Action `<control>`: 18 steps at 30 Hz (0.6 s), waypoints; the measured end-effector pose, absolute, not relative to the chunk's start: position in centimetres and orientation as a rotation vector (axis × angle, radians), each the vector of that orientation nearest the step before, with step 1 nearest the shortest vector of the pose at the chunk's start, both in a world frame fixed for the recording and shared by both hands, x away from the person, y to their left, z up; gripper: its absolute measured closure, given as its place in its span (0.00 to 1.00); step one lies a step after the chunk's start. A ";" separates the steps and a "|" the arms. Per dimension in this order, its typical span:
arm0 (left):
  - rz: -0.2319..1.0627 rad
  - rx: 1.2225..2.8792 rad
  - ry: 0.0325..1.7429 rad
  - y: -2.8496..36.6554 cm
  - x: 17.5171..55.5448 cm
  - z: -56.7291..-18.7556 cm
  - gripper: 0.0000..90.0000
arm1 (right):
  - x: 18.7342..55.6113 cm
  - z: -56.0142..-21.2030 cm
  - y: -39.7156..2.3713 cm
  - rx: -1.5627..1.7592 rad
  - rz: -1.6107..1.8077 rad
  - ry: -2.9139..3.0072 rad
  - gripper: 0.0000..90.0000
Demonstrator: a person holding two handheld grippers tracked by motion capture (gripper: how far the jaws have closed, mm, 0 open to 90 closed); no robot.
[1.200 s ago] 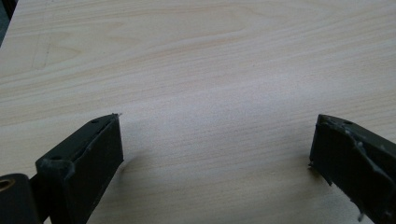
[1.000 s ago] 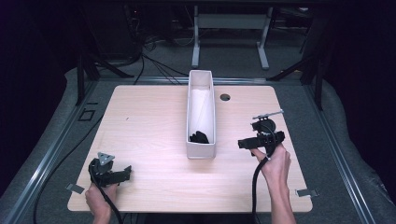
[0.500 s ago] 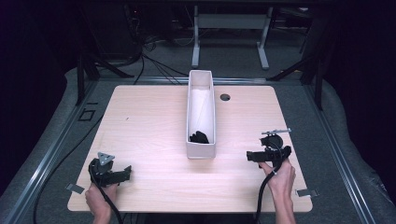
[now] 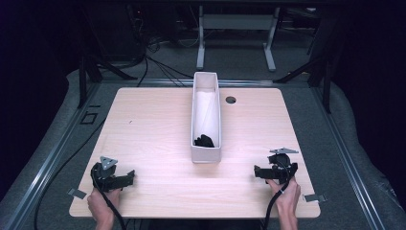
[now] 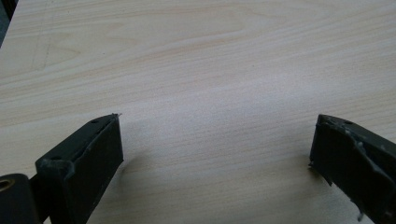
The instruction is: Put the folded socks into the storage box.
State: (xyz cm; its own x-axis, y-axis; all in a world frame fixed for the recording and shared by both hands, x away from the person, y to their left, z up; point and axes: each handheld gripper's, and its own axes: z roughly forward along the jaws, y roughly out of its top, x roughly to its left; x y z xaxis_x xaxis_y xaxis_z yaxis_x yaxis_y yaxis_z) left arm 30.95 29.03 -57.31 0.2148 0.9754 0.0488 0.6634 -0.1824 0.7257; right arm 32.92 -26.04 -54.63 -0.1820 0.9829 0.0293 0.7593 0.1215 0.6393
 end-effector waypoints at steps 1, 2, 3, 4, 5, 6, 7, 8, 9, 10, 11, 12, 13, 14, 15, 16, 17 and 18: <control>0.705 1.922 1.511 29.0 31.0 -57.3 0.03 | 32.8 -54.9 -26.0 1.673 0.768 1.997 0.00; 0.705 1.921 1.511 29.0 31.0 -57.3 0.03 | 32.7 -55.2 -26.0 1.666 0.776 1.998 0.00; 0.706 1.922 1.511 29.0 31.0 -57.3 0.03 | 32.7 -55.3 -26.1 1.661 0.781 2.005 0.00; 0.705 1.921 1.511 29.0 31.0 -57.3 0.03 | 32.6 -55.5 -26.0 1.654 0.782 2.004 0.00; 0.706 1.921 1.512 29.0 31.0 -57.3 0.03 | 32.5 -55.7 -26.0 1.647 0.782 2.002 0.00; 0.706 1.921 1.511 29.0 30.9 -57.3 0.03 | 32.5 -55.9 -26.0 1.637 0.819 2.008 0.00; 0.706 1.921 1.511 29.0 31.0 -57.3 0.03 | 32.4 -56.0 -26.0 1.625 0.829 2.008 0.00; 0.706 1.921 1.511 29.0 31.0 -57.3 0.03 | 32.3 -56.3 -25.8 1.602 0.809 1.995 0.00; 0.705 1.921 1.511 29.0 31.0 -57.3 0.03 | 32.2 -56.4 -25.8 1.596 0.802 2.001 0.00; 0.705 1.921 1.511 29.0 31.0 -57.3 0.03 | 32.2 -56.4 -25.8 1.596 0.802 2.001 0.00; 0.706 1.921 1.512 29.0 31.0 -57.3 0.03 | 32.2 -56.6 -25.8 1.595 0.798 1.998 0.00; 0.706 1.922 1.511 29.0 31.0 -57.3 0.03 | 32.2 -56.8 -26.0 1.597 0.840 2.013 0.00; 0.706 1.921 1.512 29.0 31.0 -57.3 0.03 | 32.2 -56.8 -26.0 1.597 0.840 2.013 0.00; 0.706 1.921 1.511 29.0 31.0 -57.3 0.03 | 32.1 -56.8 -26.0 1.590 0.833 2.004 0.00; 0.706 1.922 1.512 29.0 31.0 -57.3 0.03 | 32.0 -56.8 -25.8 1.566 0.832 1.993 0.00; 0.706 1.922 1.512 29.0 31.0 -57.3 0.03 | 32.0 -56.8 -25.8 1.566 0.832 1.993 0.00; 0.706 1.921 1.512 29.0 30.9 -57.3 0.03 | 32.0 -56.9 -25.8 1.558 0.821 1.995 0.00; 0.706 1.921 1.512 29.0 30.9 -57.3 0.03 | 32.1 -57.0 -25.7 1.556 0.822 2.011 0.00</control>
